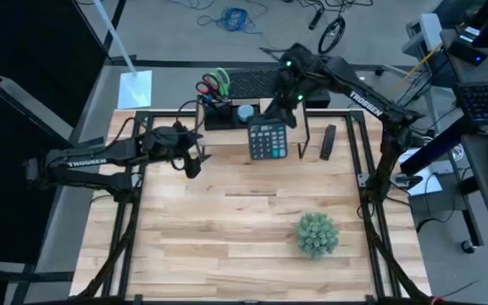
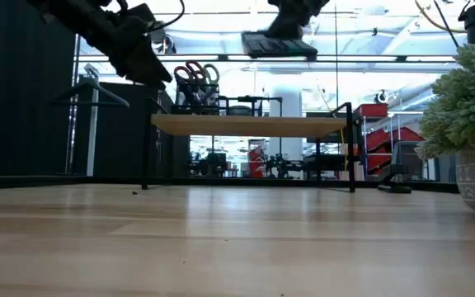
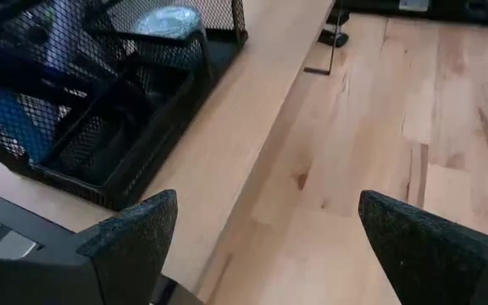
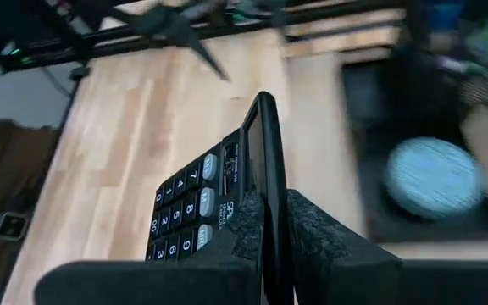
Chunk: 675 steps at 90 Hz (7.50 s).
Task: Pick and place office supplies into organizer
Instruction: Remove the black calculator from the shelf, then remove the green scented candle from the desk organizer on the shelf
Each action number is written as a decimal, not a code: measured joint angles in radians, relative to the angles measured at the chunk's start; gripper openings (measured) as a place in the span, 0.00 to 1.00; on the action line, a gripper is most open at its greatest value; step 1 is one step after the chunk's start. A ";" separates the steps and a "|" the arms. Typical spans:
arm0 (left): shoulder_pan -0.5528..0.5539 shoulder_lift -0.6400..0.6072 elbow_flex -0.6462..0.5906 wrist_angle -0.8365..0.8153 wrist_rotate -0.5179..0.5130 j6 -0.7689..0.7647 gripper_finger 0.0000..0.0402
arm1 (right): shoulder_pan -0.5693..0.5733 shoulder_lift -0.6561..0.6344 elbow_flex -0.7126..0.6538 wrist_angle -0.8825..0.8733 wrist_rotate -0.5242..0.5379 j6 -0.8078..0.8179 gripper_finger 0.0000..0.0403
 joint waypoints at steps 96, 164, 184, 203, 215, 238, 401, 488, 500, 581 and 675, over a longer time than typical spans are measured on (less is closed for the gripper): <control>-0.019 -0.109 0.001 -0.045 -0.019 -0.004 0.89 | 0.171 -0.233 -0.769 0.133 0.370 0.219 0.04; -0.019 -0.108 0.001 -0.023 -0.020 -0.004 0.89 | 0.171 -0.444 -1.216 0.206 0.407 0.297 0.04; -0.019 -0.108 0.001 -0.023 -0.020 -0.004 0.89 | 0.163 -0.449 -1.250 0.219 0.415 0.295 0.04; -0.019 -0.108 0.001 -0.023 -0.020 0.002 0.89 | 0.163 -0.447 -1.254 0.215 0.442 0.315 0.09; -0.019 -0.108 0.001 -0.023 -0.020 0.002 0.89 | 0.163 -0.441 -1.261 0.200 0.468 0.305 0.15; -0.019 -0.108 0.001 -0.023 -0.020 0.002 0.89 | 0.163 -0.443 -1.258 0.201 0.464 0.300 0.25; -0.019 -0.108 0.002 -0.023 -0.019 0.005 0.89 | 0.291 -0.368 -1.266 0.185 0.599 0.251 0.00; -0.019 -0.108 0.002 -0.021 -0.020 0.024 0.89 | -0.064 -0.586 -1.310 0.454 0.701 0.082 0.00; -0.019 -0.108 0.002 -0.021 -0.020 0.024 0.89 | -0.108 -0.572 -1.317 0.493 0.692 0.039 0.00; -0.019 -0.107 0.002 -0.022 -0.021 0.032 0.89 | -0.153 -0.747 -1.326 0.474 0.734 0.057 0.00; -0.019 -0.107 0.002 -0.022 -0.021 0.029 0.89 | -0.298 -0.617 -1.505 0.680 0.621 0.015 0.00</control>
